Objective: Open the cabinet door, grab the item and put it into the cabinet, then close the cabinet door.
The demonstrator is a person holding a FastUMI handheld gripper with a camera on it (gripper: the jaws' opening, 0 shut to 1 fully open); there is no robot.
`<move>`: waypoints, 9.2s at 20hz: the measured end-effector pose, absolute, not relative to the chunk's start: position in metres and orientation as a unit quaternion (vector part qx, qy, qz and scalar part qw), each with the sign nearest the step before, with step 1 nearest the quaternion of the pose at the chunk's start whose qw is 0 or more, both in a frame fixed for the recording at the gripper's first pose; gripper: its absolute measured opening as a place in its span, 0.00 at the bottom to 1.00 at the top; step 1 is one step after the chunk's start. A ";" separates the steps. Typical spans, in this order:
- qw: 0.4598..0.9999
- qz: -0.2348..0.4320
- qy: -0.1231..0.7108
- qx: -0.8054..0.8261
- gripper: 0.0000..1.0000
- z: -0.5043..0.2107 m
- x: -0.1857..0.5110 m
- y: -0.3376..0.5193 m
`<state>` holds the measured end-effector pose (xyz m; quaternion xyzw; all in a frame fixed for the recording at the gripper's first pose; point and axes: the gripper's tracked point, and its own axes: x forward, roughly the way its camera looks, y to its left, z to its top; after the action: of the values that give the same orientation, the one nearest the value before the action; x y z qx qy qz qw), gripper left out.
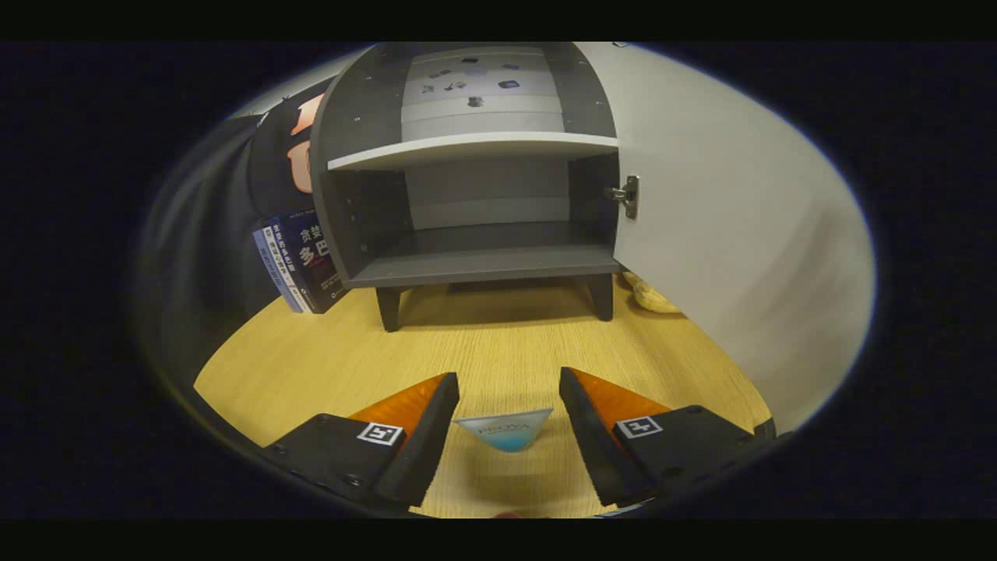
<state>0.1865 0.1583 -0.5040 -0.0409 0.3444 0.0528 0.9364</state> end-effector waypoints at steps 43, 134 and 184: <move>0.939 0.065 0.338 -0.022 0.50 -0.268 0.479 0.239; 0.992 -0.074 0.082 -0.054 0.88 -0.024 0.122 -0.006; 0.976 0.161 0.139 -0.045 0.90 -0.101 0.205 0.274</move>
<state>0.2053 0.2738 -0.1013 -0.0452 0.1395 0.1614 0.9759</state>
